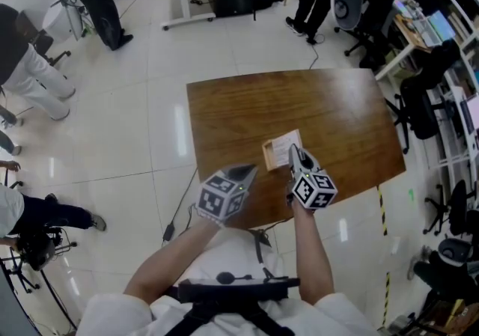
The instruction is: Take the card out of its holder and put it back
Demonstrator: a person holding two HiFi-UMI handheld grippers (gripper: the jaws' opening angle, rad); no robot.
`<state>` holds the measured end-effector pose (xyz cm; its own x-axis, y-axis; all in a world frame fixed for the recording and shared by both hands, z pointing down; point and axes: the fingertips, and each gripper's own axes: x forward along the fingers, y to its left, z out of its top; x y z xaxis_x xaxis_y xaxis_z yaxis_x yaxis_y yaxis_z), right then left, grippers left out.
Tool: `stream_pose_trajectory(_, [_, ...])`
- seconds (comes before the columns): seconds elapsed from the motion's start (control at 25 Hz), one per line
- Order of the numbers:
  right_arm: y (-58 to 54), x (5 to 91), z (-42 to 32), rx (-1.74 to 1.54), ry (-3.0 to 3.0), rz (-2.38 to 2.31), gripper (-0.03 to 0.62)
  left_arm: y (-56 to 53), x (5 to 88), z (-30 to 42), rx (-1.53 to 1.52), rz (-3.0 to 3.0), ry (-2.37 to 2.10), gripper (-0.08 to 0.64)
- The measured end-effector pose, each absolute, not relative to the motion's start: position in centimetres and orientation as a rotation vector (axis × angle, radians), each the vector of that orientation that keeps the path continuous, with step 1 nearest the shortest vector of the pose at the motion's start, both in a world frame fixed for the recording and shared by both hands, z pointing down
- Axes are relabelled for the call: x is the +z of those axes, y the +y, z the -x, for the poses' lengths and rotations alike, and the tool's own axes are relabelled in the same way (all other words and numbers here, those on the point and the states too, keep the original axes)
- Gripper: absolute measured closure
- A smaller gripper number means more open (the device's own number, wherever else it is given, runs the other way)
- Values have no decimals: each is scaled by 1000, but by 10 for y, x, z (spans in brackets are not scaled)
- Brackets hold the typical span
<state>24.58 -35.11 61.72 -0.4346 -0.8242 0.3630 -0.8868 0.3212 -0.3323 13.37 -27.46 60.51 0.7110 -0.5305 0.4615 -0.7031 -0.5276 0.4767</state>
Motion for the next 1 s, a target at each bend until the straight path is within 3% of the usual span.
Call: stream_pose_trajectory(1.0, [-354,654,-234,747,-2377,-1551,568,-276,613,-120,328,-2228,-962,569])
